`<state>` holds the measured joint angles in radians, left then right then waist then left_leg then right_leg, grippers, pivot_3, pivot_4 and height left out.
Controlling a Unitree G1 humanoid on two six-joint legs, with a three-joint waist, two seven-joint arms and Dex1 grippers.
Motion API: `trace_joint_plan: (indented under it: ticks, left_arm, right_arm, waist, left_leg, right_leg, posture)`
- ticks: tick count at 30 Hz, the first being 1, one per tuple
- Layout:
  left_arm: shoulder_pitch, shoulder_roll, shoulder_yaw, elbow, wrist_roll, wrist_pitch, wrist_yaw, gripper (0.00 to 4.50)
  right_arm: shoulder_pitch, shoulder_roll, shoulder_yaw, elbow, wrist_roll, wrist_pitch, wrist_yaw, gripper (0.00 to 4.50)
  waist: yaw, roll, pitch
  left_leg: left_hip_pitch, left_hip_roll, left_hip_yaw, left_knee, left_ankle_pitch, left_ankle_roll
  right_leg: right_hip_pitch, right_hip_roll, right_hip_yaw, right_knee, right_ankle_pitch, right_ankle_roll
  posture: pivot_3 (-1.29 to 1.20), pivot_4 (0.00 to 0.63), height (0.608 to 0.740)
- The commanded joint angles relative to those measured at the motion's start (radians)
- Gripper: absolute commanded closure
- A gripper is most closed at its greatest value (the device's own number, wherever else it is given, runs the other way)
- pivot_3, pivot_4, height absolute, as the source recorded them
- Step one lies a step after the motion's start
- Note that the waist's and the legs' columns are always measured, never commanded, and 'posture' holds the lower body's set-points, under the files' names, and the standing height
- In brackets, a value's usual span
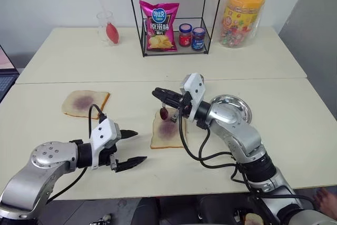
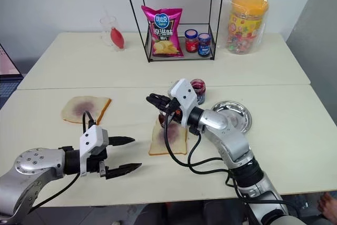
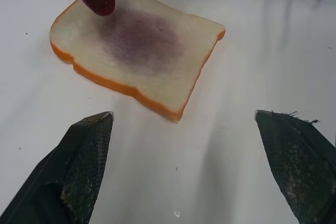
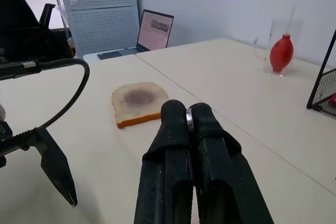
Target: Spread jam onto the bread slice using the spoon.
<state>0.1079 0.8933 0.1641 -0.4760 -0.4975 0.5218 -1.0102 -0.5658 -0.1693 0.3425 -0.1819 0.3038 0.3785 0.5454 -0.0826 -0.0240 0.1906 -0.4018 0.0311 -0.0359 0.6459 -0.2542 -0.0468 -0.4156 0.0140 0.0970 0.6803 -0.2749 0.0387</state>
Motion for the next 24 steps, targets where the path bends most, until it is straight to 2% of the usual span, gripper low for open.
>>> trace_joint_plan:
  ticks: [1,24]
  left_arm:
    - [-0.01,-0.001,0.038,-0.001,-0.018,0.002,0.01,0.0]
    - [-0.021,-0.005,0.03,0.013,-0.021,0.006,0.02,0.0]
  right_arm:
    - [0.007,0.021,0.01,-0.032,-0.021,-0.047,0.016,4.49]
    - [0.02,0.008,0.011,-0.047,-0.083,-0.085,0.078,4.49]
  waist:
    - [0.0,0.0,0.0]
    - [0.0,0.0,0.0]
  left_leg:
    - [0.0,0.0,0.0,0.0,0.0,0.0]
    - [0.0,0.0,-0.001,0.001,0.0,0.0]
  right_leg:
    - [0.0,0.0,0.0,0.0,0.0,0.0]
    - [0.001,0.0,-0.001,0.001,0.0,0.0]
  posture:
    - [0.0,0.15,0.74]
    - [0.0,0.15,0.74]
